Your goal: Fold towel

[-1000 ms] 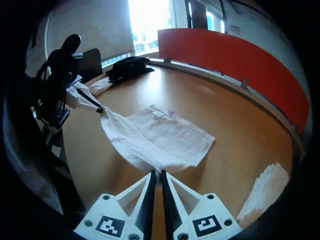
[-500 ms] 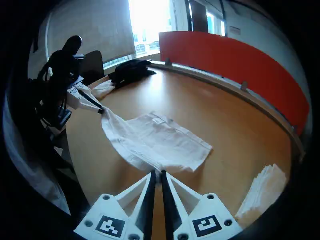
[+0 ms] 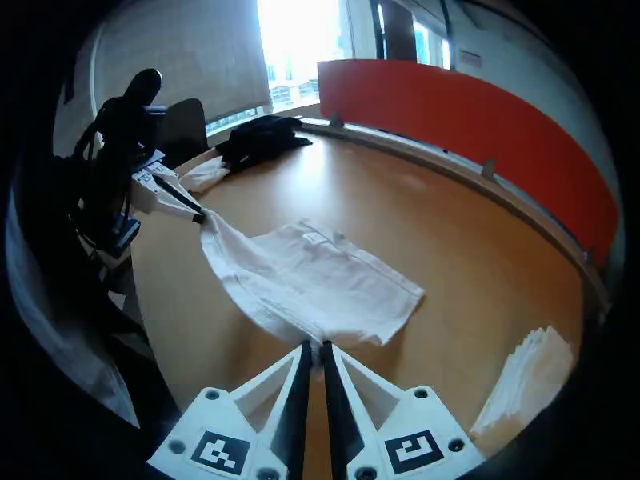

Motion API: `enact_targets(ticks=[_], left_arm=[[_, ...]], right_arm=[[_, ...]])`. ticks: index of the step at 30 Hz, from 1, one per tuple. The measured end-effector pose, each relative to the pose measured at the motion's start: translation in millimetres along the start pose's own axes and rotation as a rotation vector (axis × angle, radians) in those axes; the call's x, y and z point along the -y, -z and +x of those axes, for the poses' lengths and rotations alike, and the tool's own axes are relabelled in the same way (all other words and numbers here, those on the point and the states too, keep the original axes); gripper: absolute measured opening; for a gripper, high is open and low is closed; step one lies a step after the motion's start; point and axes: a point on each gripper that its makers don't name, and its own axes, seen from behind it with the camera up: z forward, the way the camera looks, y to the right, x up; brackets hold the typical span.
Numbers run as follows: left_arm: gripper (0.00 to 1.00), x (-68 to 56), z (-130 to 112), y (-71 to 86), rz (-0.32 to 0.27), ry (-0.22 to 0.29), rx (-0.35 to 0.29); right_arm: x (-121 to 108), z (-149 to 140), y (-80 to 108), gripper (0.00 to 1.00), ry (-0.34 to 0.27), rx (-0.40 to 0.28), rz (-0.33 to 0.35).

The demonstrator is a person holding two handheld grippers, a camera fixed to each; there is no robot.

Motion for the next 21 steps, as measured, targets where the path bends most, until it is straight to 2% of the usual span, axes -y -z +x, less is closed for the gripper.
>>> enact_targets(ticks=[11,21], left_arm=[[0.1,8.8,8.7,-17.1,0.001,0.028,0.0],[0.1,25.9,21.8,-42.0,0.017,0.069,0.013]], right_arm=[[-18.7,-0.3,-14.8,0.11,0.008,0.026,-0.009],[-46.5,4.7,-32.8,0.11,-0.002,0.044,-0.029]])
